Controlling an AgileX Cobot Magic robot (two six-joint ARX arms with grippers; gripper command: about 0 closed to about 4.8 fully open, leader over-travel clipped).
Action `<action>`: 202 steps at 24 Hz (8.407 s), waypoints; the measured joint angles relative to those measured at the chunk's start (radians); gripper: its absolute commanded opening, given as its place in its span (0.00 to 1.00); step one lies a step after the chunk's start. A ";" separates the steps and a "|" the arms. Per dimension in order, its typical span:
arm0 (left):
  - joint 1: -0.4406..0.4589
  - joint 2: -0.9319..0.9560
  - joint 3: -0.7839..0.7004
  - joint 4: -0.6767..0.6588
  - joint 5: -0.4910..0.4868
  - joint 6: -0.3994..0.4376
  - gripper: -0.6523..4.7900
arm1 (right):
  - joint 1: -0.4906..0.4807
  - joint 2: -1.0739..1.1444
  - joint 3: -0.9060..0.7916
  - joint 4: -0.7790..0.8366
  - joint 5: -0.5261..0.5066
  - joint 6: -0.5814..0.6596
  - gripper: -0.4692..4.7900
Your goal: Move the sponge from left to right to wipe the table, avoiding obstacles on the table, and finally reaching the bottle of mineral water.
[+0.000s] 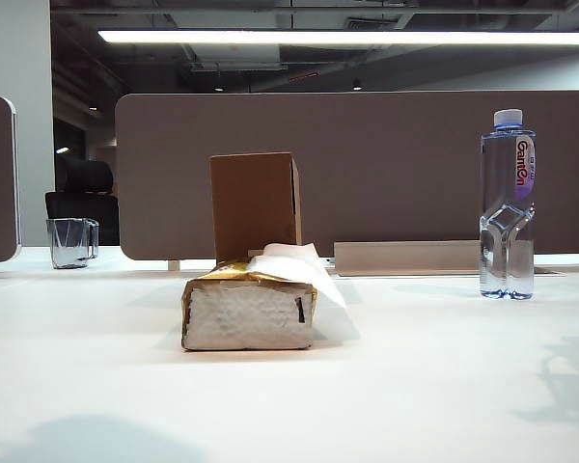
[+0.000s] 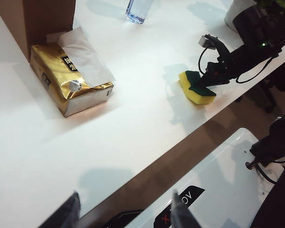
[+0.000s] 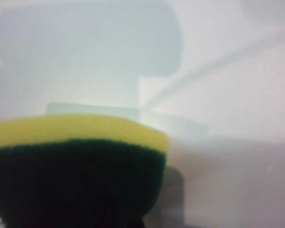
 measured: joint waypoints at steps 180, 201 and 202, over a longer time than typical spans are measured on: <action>0.000 -0.448 -1.044 1.189 -0.734 -0.177 0.11 | -0.003 -1.234 -0.630 0.584 0.015 -0.114 0.09; 0.000 -0.447 -1.044 1.174 -0.734 -0.177 0.11 | -0.003 -1.275 -0.630 0.484 0.014 -0.105 0.09; 0.000 -0.447 -1.044 1.174 -0.734 -0.177 0.11 | -0.003 -1.275 -0.630 0.484 0.014 -0.105 0.09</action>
